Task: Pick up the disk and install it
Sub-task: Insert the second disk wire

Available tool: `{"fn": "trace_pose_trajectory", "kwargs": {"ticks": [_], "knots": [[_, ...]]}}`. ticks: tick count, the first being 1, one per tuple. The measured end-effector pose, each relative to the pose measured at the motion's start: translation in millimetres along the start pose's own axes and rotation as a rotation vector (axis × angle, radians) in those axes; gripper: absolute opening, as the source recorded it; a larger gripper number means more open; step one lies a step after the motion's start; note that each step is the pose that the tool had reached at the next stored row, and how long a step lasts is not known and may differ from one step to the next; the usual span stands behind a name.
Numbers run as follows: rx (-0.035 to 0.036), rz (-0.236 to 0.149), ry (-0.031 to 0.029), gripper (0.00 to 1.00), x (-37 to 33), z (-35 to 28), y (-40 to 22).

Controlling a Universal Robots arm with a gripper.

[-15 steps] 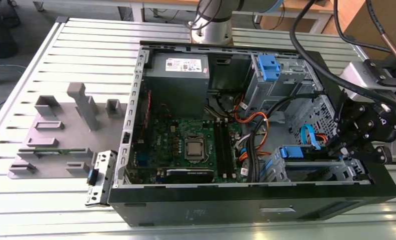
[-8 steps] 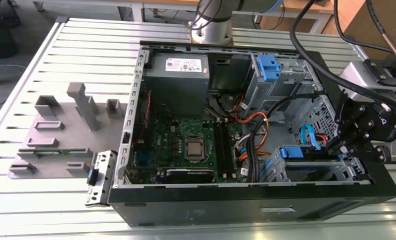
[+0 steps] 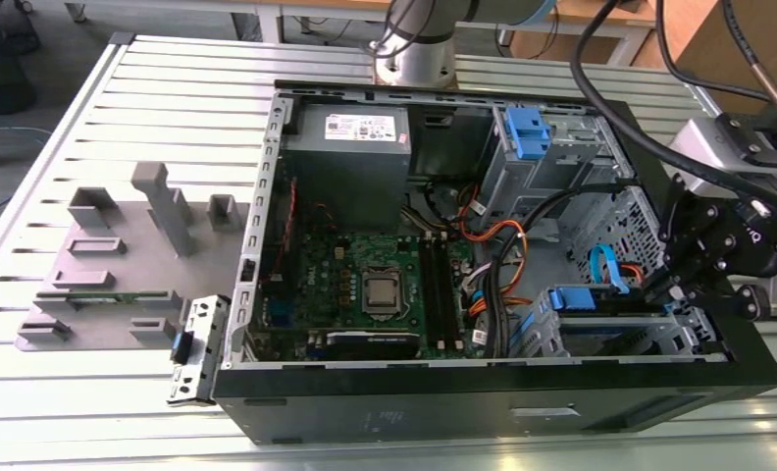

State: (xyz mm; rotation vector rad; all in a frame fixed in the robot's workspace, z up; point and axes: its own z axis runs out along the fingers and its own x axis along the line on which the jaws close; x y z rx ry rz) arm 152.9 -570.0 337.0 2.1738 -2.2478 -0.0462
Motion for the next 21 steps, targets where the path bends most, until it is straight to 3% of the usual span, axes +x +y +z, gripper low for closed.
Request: {"fn": "trace_pose_trajectory", "kwargs": {"ticks": [10,15,21], "knots": [[0.0001,0.000,0.0005,0.16,0.0,-0.3,0.0],[0.0023,0.000,0.0005,0.16,-0.1,-0.2,3.0],[0.0033,0.000,0.0005,0.16,-4.4,-0.1,4.2]]}}
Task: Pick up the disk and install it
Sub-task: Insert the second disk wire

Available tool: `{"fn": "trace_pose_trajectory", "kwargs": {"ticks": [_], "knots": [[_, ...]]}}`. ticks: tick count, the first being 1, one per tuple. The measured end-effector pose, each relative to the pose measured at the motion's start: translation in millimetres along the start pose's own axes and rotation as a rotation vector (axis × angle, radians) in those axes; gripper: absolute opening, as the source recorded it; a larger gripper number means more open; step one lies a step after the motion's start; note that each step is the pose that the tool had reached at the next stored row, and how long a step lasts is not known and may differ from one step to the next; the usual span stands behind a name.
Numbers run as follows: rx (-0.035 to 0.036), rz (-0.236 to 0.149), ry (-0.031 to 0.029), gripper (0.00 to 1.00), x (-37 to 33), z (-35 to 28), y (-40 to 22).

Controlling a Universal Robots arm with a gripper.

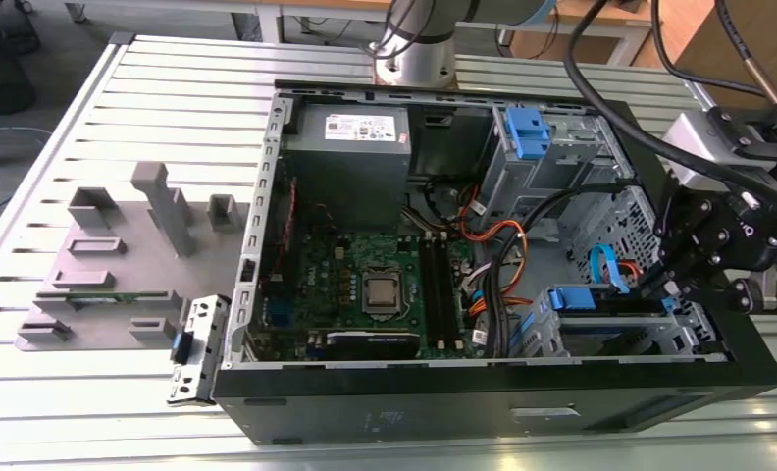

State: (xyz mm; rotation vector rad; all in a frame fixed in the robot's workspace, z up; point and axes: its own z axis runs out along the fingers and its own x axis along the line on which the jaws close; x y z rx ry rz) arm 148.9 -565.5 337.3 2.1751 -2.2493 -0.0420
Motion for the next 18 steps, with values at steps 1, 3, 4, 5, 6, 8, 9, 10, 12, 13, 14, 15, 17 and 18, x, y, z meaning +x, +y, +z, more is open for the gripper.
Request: {"fn": "trace_pose_trajectory", "kwargs": {"ticks": [1,3,4,5,6,8,9,10,12,13,14,15,17,18], "knots": [[0.0001,0.000,0.0000,0.16,-0.2,0.1,0.3],[0.0006,0.000,-0.0003,0.16,-0.4,0.3,1.0],[0.0008,0.000,-0.0001,0.16,-0.4,0.2,1.3],[0.0009,0.000,0.0000,0.16,-0.4,0.2,1.8],[0.0010,0.000,0.0000,0.16,-0.5,0.4,2.3],[0.0010,0.000,0.0009,0.16,-1.0,0.5,2.8],[0.0010,0.000,0.0018,0.16,-1.5,0.6,2.8],[0.0011,0.000,0.0027,0.16,-2.3,0.7,2.9],[0.0011,0.000,0.0042,0.16,-3.4,1.0,3.2],[0.0012,0.000,0.0053,0.16,-3.4,1.2,3.4],[0.0012,0.000,0.0065,0.16,-3.4,1.3,3.5],[0.0012,0.000,0.0076,0.16,-3.4,1.3,3.5],[0.0013,0.001,0.0089,0.16,-3.4,1.3,3.8],[0.0013,0.001,0.0092,0.16,-3.4,1.5,4.1]]}}
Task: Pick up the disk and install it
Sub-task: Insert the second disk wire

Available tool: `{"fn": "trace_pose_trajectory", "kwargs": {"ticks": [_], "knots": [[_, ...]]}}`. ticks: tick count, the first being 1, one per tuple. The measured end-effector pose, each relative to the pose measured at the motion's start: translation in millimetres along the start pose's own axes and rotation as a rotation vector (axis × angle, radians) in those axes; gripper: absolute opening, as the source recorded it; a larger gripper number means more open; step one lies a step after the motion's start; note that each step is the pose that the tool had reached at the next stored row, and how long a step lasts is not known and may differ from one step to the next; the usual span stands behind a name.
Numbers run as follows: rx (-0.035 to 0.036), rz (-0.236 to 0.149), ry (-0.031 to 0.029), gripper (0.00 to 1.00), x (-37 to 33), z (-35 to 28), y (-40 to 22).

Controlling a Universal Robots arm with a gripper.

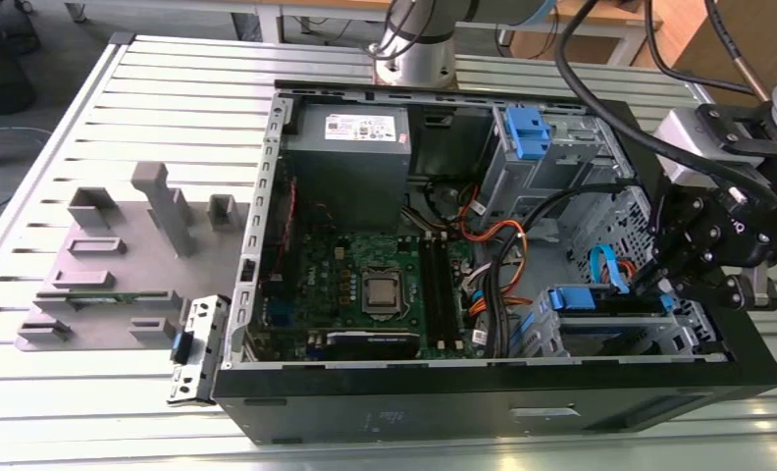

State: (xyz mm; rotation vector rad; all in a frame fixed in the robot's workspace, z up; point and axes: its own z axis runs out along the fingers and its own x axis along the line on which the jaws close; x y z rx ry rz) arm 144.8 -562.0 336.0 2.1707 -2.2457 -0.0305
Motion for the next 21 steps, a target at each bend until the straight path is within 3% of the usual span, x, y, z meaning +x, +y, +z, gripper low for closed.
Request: {"fn": "trace_pose_trajectory", "kwargs": {"ticks": [9,13,21], "knots": [[0.0002,0.000,0.0057,0.16,0.1,2.7,1.7],[0.0002,0.000,0.0053,0.16,0.0,3.9,1.7],[-0.0005,0.002,0.0048,0.16,0.0,-1.0,1.8]]}}
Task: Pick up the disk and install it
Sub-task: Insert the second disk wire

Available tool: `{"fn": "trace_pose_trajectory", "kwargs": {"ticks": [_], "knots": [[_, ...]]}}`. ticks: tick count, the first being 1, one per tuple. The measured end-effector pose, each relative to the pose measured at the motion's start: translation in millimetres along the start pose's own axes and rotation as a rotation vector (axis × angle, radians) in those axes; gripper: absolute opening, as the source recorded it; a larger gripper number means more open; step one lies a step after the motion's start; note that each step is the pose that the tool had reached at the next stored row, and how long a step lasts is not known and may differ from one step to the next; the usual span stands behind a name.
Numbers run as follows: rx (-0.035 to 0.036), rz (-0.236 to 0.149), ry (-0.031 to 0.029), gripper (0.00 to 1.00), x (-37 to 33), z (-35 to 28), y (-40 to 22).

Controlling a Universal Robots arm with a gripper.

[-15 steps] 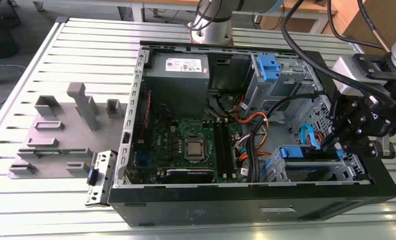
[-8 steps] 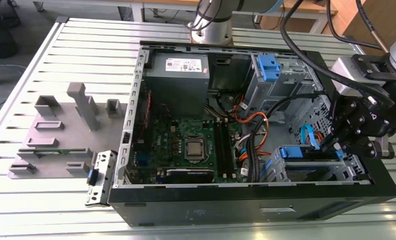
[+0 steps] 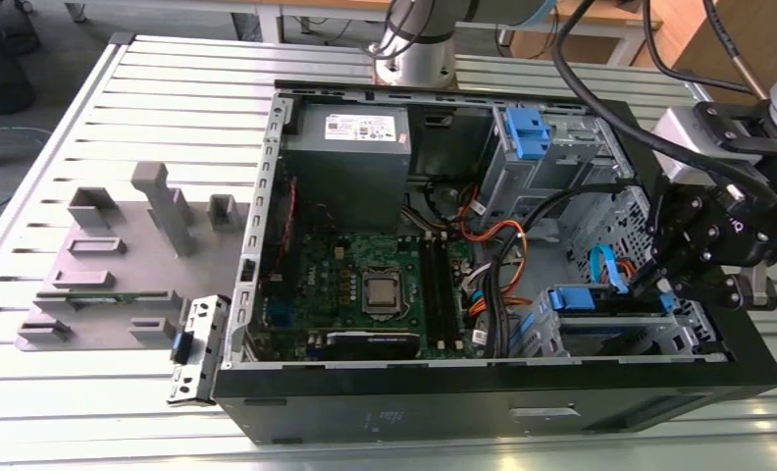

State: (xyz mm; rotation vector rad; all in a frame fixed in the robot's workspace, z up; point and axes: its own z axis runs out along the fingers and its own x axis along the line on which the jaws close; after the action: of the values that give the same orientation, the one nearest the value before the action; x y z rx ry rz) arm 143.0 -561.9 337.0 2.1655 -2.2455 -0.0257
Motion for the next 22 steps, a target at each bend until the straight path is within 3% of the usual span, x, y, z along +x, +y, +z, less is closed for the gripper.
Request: {"fn": "trace_pose_trajectory", "kwargs": {"ticks": [12,15,19,20,21,22], "knots": [[-0.0004,-0.004,0.0004,0.16,-0.2,-0.2,-4.3],[-0.0003,-0.028,0.0011,0.16,-0.2,-0.1,-4.3],[-0.0003,-0.032,0.0011,0.16,-0.2,0.0,-4.4],[-0.0036,-0.032,0.0012,0.16,-0.2,0.0,-4.5],[-0.0149,-0.032,0.0013,0.16,-0.2,0.2,-4.7],[-0.0196,-0.032,0.0014,0.16,-0.2,0.1,-4.6]]}}
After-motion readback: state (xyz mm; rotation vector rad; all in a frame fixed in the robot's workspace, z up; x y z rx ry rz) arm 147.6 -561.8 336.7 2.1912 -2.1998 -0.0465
